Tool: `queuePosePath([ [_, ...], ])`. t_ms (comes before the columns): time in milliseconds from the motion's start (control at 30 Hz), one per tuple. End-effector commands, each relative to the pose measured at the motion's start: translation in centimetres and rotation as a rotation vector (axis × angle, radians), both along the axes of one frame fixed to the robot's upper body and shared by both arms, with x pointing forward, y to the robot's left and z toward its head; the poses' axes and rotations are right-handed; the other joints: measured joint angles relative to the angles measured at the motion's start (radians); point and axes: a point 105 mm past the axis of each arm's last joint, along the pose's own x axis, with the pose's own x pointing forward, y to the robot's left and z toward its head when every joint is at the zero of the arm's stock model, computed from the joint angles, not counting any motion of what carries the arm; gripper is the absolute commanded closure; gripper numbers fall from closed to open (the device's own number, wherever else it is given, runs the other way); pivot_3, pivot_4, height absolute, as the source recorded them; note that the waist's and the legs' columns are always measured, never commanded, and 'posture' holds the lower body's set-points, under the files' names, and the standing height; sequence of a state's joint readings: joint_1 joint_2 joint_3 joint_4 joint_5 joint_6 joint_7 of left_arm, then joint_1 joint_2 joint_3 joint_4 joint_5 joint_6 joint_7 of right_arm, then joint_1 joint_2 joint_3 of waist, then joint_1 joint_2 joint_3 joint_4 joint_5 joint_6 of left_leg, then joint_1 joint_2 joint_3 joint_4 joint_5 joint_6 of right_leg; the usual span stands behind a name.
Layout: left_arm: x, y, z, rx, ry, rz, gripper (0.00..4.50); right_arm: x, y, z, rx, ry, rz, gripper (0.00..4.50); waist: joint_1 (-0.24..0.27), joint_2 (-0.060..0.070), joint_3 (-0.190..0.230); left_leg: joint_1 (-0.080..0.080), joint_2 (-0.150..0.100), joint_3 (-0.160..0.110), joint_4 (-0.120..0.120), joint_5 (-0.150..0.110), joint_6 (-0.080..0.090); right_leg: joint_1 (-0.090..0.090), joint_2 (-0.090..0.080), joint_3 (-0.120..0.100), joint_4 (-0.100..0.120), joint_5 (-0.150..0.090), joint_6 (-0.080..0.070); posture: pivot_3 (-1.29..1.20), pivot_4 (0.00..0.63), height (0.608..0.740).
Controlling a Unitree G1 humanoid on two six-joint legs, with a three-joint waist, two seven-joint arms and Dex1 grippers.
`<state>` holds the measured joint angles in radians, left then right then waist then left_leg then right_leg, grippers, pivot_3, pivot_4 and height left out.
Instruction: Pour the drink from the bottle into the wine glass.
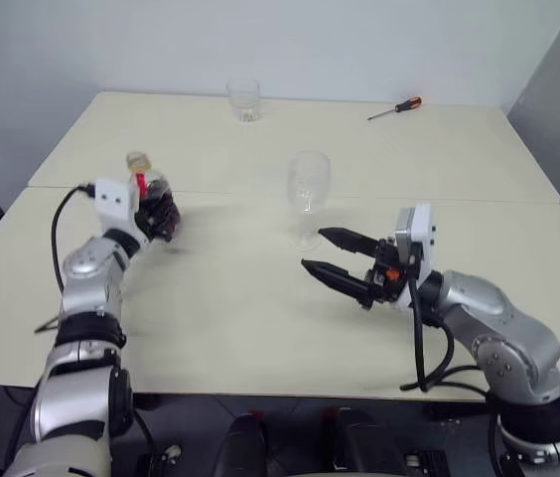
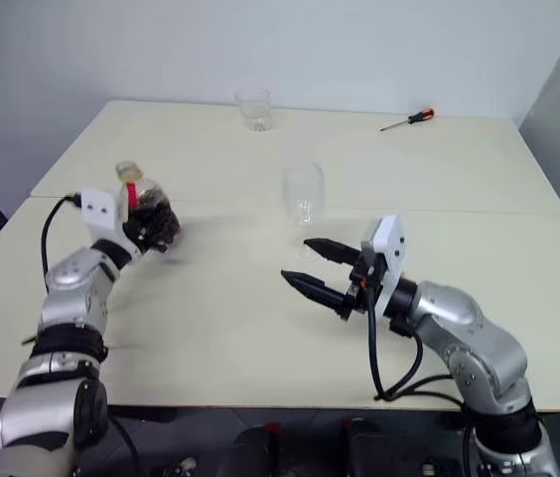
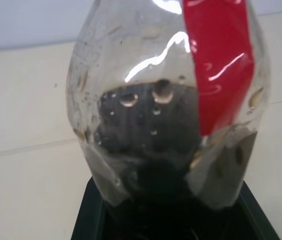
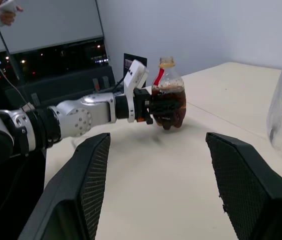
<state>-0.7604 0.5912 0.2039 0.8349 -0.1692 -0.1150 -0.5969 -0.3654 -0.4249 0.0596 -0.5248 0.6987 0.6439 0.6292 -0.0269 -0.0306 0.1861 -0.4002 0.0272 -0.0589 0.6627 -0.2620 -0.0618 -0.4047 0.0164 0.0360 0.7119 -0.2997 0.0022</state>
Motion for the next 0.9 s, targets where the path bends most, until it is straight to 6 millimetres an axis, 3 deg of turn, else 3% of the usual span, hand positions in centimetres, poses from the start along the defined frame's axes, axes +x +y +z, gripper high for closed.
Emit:
queuePosePath([
  [33, 0.9, -2.6, 5.2, 0.145, -0.116, -0.127, 3.42, 1.6, -1.6, 1.8, 0.01, -0.046, -0.028, 1.23, 0.001, 0.0, 0.0, 0.0, -0.001, 0.0, 0.0, 0.0, 0.0, 0.0, 0.0, 0.0, 0.0, 0.0, 0.0, 0.0, 0.15, 0.74],
  [433, 2.2, -9.8, 10.9, 0.467, -0.209, -0.403, 3.42, 6.2, -4.1, 4.2, -0.004, -0.134, -0.118, 1.23, -0.009, 0.0, 0.0, 0.0, 0.0, 0.005, -0.002, 0.0, 0.0, -0.003, 0.001, 0.001, 0.0, 0.0, 0.0, 0.0, 0.15, 0.74],
  [900, 2.2, -12.0, 12.5, 0.782, -0.268, -0.457, 3.42, 7.0, -2.7, 6.1, 0.021, -0.202, -0.082, 1.23, -0.007, 0.0, 0.001, -0.001, 0.0, 0.006, -0.001, 0.0, 0.001, -0.003, 0.0, 0.001, 0.001, 0.0, 0.0, 0.0, 0.15, 0.74],
])
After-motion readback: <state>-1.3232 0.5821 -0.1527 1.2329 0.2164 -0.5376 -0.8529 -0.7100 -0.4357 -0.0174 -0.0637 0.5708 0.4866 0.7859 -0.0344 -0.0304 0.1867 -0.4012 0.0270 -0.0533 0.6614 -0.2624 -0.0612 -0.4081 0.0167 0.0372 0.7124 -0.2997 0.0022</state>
